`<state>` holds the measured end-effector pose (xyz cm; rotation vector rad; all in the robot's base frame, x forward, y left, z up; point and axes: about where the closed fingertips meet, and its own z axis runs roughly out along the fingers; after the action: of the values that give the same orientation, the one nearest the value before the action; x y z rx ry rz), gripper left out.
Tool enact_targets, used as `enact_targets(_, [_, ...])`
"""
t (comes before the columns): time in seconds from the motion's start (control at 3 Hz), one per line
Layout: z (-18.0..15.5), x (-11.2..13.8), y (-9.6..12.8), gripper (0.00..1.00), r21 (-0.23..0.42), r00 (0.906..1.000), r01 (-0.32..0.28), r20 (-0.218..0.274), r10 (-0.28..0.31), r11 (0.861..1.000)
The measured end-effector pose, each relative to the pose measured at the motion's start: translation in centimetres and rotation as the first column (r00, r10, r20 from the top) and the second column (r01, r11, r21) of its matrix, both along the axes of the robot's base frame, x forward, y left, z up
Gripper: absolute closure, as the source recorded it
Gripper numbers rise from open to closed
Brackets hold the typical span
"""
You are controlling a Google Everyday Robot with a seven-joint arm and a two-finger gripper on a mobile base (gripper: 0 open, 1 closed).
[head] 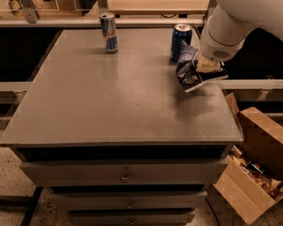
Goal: Move blue chip bag near pepsi can
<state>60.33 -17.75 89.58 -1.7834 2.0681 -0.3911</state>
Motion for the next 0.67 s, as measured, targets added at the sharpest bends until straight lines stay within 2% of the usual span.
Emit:
enact_targets(0.33, [0.21, 0.57, -0.38, 0.84, 0.021, 0.9999, -0.005, 0.009, 0.005, 1.000])
enact_targets(0.67, [0.29, 0.61, -0.76, 0.60, 0.042, 0.9999, -0.012, 0.012, 0.011, 0.999])
